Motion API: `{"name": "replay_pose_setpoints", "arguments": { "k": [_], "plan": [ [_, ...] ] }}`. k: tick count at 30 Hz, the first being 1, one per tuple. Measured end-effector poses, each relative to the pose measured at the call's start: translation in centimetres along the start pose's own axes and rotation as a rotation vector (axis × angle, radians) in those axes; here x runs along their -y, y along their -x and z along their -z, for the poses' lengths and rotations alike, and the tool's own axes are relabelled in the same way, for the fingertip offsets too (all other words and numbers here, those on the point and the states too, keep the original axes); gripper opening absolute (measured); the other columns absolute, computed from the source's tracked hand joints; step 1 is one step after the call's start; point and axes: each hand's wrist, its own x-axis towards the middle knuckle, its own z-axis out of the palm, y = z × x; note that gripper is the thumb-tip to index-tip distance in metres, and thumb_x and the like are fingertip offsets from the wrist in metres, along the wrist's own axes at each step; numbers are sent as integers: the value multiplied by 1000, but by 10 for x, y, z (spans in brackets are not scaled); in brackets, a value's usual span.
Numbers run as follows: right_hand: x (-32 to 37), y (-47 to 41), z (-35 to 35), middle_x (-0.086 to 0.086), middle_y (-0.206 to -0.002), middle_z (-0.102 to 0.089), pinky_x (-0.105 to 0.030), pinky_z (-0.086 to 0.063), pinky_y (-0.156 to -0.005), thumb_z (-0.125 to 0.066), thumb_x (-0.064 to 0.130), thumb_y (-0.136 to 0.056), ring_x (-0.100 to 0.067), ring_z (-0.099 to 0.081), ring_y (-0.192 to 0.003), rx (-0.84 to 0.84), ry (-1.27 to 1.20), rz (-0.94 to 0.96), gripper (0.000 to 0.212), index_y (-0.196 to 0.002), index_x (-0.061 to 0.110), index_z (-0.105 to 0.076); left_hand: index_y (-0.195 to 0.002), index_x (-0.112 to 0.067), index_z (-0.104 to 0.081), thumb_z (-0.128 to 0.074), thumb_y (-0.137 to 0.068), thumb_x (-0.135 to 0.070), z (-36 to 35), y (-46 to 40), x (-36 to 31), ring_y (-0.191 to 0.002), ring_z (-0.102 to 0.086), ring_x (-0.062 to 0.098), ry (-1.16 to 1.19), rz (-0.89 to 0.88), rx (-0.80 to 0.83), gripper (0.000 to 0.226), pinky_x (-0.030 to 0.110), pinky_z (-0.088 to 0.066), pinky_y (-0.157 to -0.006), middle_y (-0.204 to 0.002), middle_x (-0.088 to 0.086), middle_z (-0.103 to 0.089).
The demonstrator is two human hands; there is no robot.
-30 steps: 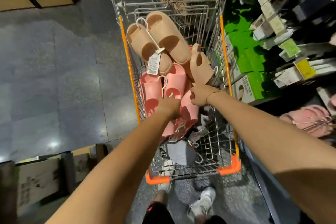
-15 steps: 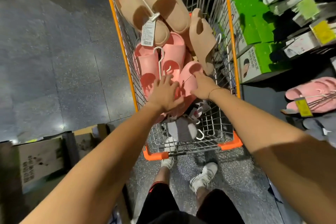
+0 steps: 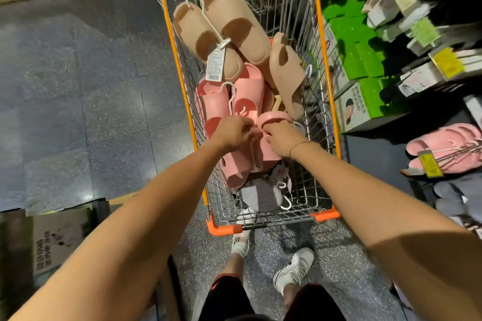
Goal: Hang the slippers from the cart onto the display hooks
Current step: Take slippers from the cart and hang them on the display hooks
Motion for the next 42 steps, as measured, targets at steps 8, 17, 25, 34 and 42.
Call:
{"name": "replay_pose_setpoints", "arguments": {
  "k": [8,17,25,34,42],
  "plan": [
    [-4,28,66,-11,-122,-61,-35,-47,-97,-56,21,-95,-31,-56,-114,6,132,40,30,-121,8,-62,-68,-20,-64,-62,-97,-34,60,-3,-68,-62,-57,16,87,-83,23,32,26,-44,-60,-63,-5,-61],
    [-31,112,199,-13,-118,-63,-34,-50,-95,-56,19,-88,-33,-59,-111,-235,34,-69,34,-120,10,-60,-72,-25,-67,-56,-94,-49,156,-7,-208,-61,-56,5,-80,-319,-133,34,29,-39,-62,-66,-6,-63],
    [-80,245,326,-8,-113,-58,-36,-51,-84,-48,29,-81,-30,-58,-104,-820,-125,-168,23,-90,12,-61,-72,-18,-69,-56,-97,-44,223,-7,-395,-61,-56,11,-66,-612,-351,38,31,-39,-60,-62,-7,-62],
    [-141,421,426,-15,-103,-71,-33,-48,-83,-59,8,-94,-26,-65,-97,-1407,-451,-191,17,-99,0,-73,-77,-11,-70,-53,-96,-47,241,36,-622,-73,-62,25,57,-972,-553,45,39,-44,-66,-69,6,-66],
    [-189,582,483,-25,-79,-64,-39,-45,-63,-59,38,-94,-17,-53,-66,-1502,-337,-368,44,-83,-4,-68,-64,-29,-61,-52,-94,-52,234,77,-782,-76,-63,20,220,-1225,-494,39,45,-49,-81,-60,-12,-58]
  ]
}}
